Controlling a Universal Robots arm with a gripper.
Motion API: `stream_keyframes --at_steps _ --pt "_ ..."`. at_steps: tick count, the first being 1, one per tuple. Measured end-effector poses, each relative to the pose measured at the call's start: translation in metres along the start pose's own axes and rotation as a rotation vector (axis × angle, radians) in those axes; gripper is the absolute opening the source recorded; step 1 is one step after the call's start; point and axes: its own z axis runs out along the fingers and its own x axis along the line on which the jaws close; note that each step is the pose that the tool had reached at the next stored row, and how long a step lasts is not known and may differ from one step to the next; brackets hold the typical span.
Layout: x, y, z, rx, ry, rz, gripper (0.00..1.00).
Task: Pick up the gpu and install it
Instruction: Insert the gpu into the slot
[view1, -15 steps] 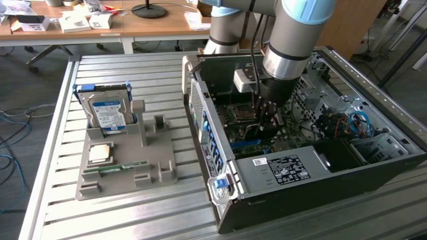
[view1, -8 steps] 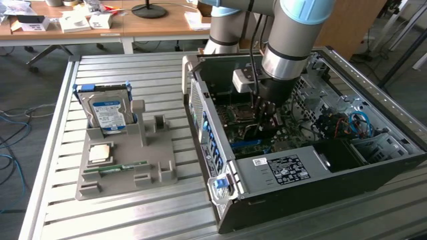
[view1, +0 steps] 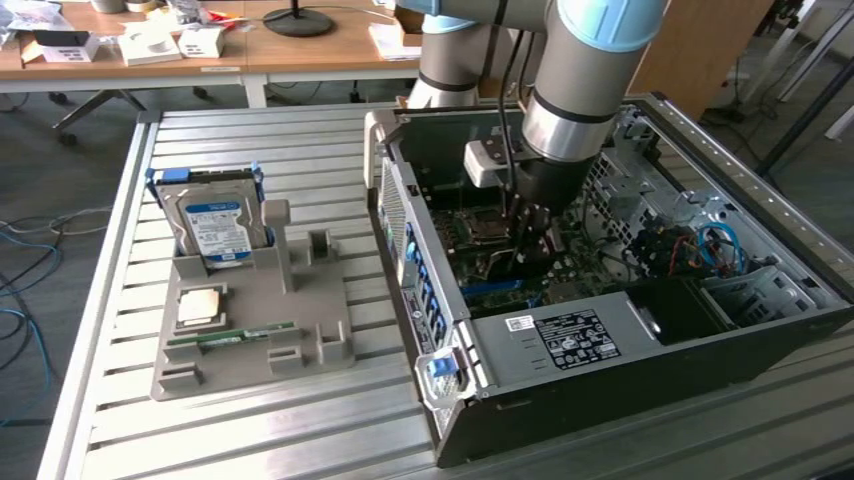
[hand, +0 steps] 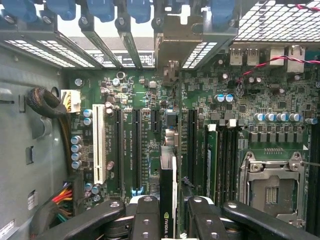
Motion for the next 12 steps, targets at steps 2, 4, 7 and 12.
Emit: stream_keyframes --at_steps 2,4,7,12 --pt "0.0 0.0002 0.0007 0.0007 0.0002 0.0 0.26" --pt "0.0 0.0002 0.0007 0.0007 0.0004 -0.001 0.26" --pt "-0.0001 0.0015 0.0009 0.0009 0.0002 0.0 0.26" --pt "-0.001 0.0027 0.0017 0.0015 0.0001 -0.001 0.26"
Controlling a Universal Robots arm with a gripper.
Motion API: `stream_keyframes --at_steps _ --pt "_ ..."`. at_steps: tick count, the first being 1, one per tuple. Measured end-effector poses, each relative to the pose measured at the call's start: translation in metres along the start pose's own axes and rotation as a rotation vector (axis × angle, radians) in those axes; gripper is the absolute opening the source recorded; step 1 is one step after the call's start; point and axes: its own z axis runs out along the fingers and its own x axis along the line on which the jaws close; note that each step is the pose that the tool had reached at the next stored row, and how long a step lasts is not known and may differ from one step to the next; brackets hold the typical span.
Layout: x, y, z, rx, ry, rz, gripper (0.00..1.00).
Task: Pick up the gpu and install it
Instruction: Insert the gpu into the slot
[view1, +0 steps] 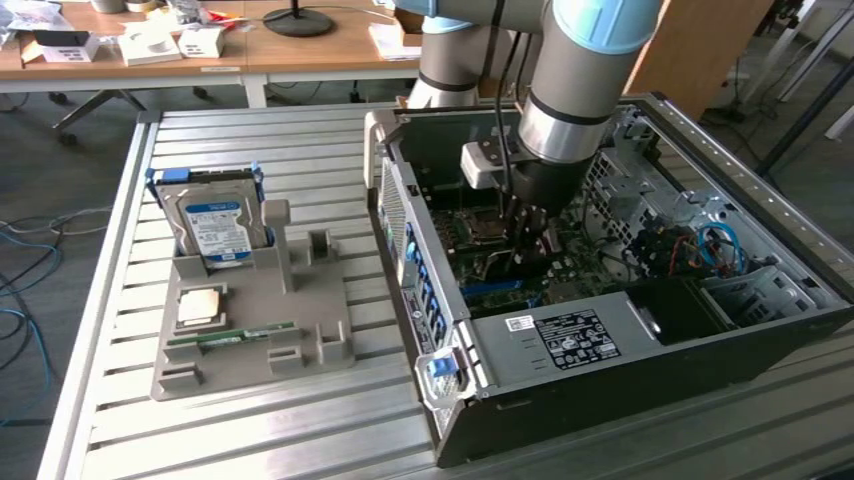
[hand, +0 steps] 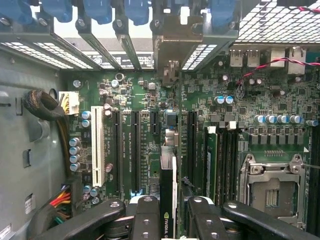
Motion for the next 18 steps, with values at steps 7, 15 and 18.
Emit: stream_keyframes --at_steps 7,15,18 --pt "-0.0003 0.0003 0.0008 0.0006 0.0002 -0.004 0.26" --pt "-0.0003 0.0003 0.0012 0.0008 0.0 -0.006 0.26" --pt "-0.0003 0.0003 -0.001 0.0009 0.0001 -0.006 0.26"
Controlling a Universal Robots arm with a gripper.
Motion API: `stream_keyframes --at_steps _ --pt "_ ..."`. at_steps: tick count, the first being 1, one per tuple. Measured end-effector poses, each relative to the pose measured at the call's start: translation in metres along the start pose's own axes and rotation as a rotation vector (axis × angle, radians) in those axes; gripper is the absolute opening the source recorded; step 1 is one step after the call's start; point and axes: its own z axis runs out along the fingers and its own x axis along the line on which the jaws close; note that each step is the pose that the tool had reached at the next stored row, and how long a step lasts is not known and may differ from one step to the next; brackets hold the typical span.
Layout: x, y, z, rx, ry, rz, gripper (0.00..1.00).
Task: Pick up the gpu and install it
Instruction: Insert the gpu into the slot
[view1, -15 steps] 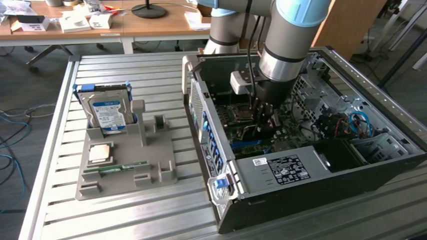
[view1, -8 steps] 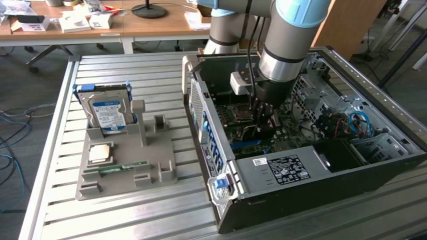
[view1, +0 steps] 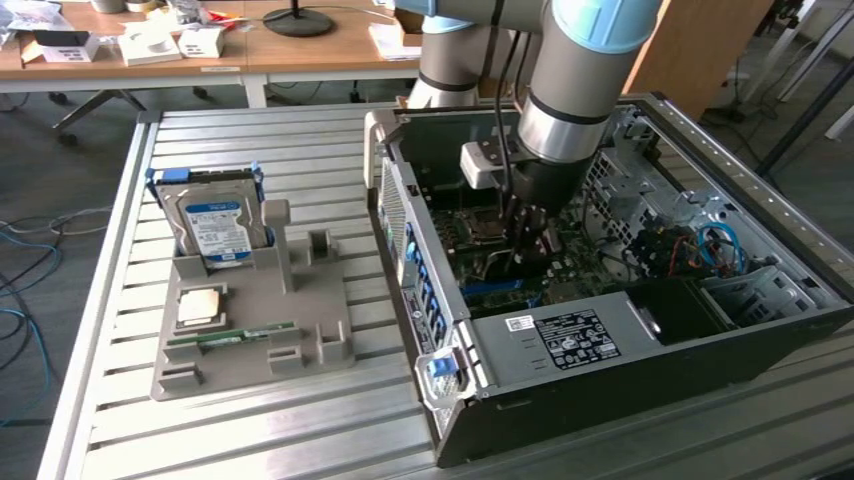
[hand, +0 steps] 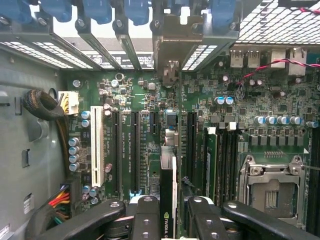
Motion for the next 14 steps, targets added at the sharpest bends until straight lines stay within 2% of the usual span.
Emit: stream_keyframes --at_steps 14 --pt "0.0 0.0012 -0.0016 0.0 -0.0001 0.0 0.26"
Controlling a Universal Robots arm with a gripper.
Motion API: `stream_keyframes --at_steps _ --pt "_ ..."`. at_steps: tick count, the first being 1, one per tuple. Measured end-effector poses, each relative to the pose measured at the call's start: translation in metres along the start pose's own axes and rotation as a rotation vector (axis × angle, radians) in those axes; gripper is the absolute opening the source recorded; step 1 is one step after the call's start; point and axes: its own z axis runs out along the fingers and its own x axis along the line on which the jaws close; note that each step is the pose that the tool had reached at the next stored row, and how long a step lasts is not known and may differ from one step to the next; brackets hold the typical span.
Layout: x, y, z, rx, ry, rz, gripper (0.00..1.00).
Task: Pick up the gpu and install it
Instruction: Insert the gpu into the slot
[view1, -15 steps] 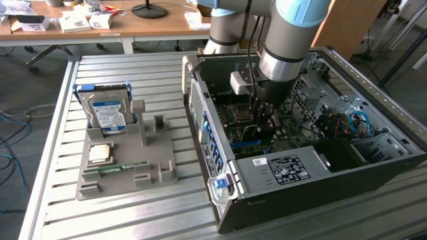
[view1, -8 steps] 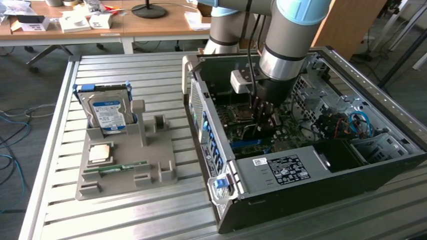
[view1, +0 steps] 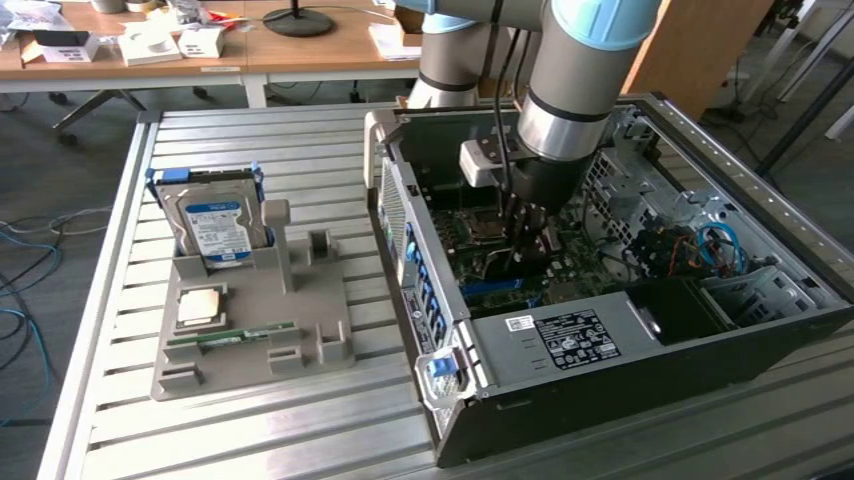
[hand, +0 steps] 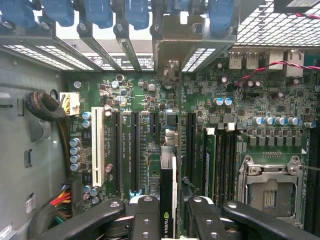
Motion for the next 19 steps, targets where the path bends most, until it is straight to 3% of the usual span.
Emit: stream_keyframes --at_steps 19 --pt "-0.0004 0.0022 0.0003 0.0 -0.0001 0.0 0.26"
